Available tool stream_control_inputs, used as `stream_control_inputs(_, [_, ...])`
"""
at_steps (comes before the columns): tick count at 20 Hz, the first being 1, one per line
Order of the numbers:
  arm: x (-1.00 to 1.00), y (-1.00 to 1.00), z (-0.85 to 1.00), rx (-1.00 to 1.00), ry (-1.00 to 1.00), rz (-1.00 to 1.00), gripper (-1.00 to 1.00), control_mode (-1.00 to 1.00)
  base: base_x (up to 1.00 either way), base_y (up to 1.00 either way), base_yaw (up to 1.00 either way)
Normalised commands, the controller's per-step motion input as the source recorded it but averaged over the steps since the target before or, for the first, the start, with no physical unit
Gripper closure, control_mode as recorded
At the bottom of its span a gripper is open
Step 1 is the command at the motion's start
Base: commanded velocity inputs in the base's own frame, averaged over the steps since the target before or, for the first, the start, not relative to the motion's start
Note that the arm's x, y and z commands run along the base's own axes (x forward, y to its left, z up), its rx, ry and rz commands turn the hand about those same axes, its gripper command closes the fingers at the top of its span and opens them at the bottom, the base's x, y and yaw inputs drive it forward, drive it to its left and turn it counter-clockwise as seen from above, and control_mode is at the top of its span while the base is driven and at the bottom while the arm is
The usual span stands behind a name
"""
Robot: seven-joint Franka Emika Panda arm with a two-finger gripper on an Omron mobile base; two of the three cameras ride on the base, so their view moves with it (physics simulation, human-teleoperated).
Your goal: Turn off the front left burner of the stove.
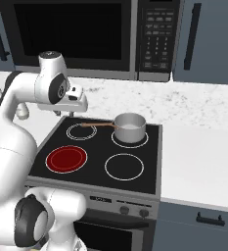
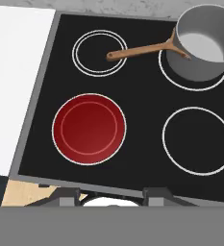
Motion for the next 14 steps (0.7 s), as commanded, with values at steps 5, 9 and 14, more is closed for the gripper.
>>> stream_control_inputs(5, [-0.1,0.32,-0.2,-0.15,0.02,0.03,-1.0,-1.0,0.0,0.0,0.0])
stream_control_inputs(9, [-0.38,0.71,-0.43,-0.22,0.0,0.04,-1.0,-1.0,0.0,0.0,0.0])
stream_control_inputs(14, [-0.47,0.98,-0.57,-0.21,0.0,0.07,-1.0,-1.0,0.0,0.0,0.0])
